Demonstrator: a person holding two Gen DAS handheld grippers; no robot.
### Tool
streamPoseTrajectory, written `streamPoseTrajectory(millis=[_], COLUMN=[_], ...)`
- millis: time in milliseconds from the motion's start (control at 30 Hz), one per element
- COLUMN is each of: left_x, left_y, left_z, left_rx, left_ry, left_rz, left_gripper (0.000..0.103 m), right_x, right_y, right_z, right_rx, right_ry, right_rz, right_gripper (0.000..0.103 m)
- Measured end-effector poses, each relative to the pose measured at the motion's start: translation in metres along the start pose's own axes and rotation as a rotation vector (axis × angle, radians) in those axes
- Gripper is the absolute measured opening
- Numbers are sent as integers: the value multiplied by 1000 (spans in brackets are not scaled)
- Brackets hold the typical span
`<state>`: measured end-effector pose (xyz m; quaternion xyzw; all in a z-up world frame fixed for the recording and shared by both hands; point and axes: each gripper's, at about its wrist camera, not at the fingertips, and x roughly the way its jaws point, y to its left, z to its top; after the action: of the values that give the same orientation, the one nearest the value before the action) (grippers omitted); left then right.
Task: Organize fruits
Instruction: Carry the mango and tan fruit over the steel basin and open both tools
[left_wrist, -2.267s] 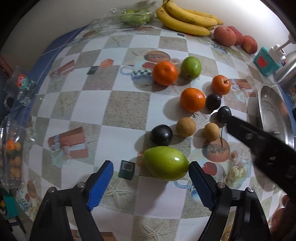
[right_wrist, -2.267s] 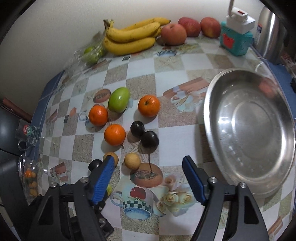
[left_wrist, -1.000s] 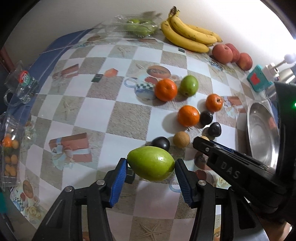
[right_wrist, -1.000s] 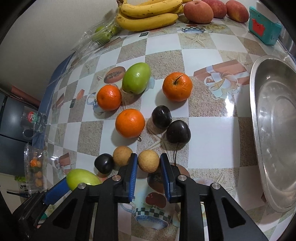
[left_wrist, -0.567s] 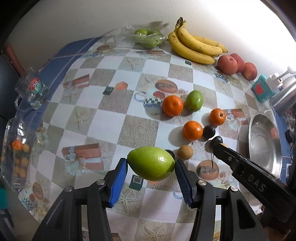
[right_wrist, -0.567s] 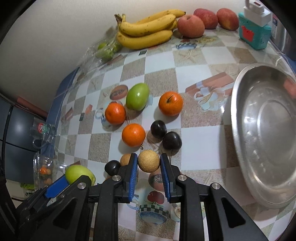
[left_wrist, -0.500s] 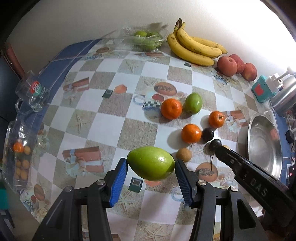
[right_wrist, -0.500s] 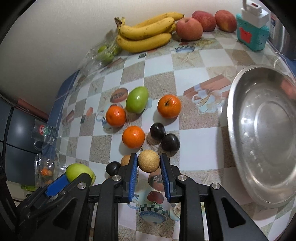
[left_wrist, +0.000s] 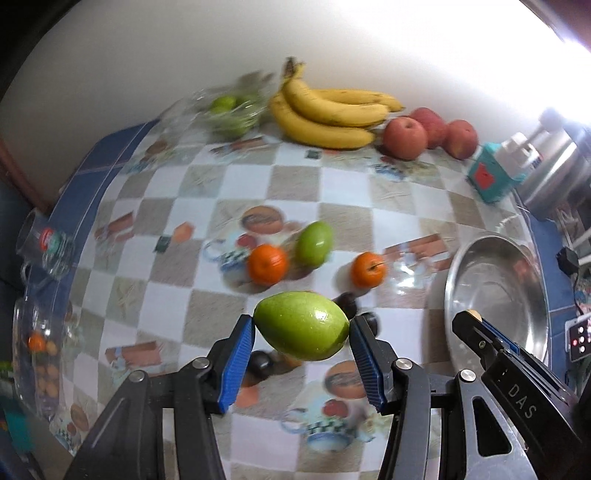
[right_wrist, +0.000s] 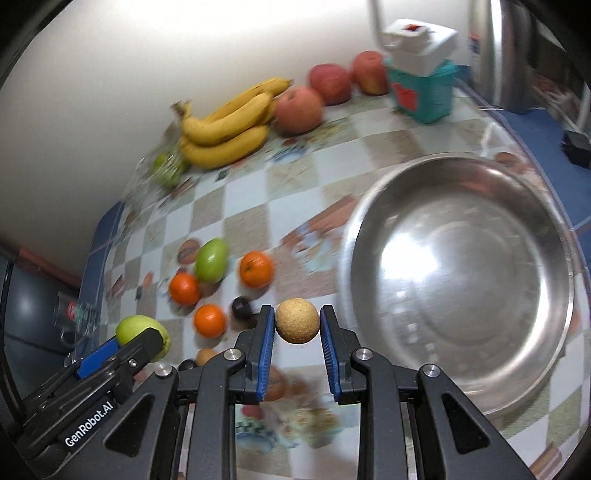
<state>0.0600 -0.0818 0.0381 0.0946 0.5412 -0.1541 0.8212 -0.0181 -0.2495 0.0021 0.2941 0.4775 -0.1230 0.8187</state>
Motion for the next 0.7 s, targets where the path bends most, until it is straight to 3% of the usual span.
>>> streamPoseTrajectory(millis=[700], left_x=[17], left_y=[-135], left_z=[12], left_rx=[219], left_ry=[-46], left_rz=[-174], left_gripper=[56], right_x=[-34], right_y=[-139], right_z=[13], right_rx=[336], right_ry=[-99], right_rz=[-208], right_gripper=[26])
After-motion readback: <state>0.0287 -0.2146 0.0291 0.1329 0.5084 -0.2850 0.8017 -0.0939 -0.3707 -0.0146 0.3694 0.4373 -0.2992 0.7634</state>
